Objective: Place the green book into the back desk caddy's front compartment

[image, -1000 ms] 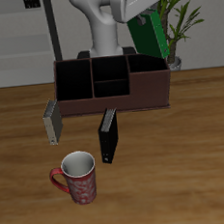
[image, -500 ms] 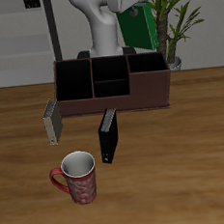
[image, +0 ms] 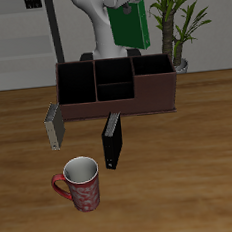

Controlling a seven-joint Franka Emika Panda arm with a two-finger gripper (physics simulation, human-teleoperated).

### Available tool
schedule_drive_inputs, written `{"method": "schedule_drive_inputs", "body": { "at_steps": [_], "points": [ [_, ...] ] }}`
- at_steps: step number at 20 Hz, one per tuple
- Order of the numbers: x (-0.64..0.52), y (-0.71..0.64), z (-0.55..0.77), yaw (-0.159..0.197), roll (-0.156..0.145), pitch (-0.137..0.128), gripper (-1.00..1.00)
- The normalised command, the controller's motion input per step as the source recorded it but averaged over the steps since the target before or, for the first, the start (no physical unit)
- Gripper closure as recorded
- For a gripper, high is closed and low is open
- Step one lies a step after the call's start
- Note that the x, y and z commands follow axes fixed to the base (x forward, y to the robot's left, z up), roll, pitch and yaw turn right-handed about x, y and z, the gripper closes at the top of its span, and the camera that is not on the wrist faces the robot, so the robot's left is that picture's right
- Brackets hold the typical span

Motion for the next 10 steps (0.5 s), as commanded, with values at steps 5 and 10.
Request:
{"method": "schedule_drive_inputs", "body": {
  "at_steps": [5, 10],
  "points": [
    [-0.16, -0.11, -0.01, 0.072, -0.04, 0.005, 1.0],
    [-0.14, -0.09, 0.07, 0.086, -0.043, -0.017, 1.0]
  ]
}}
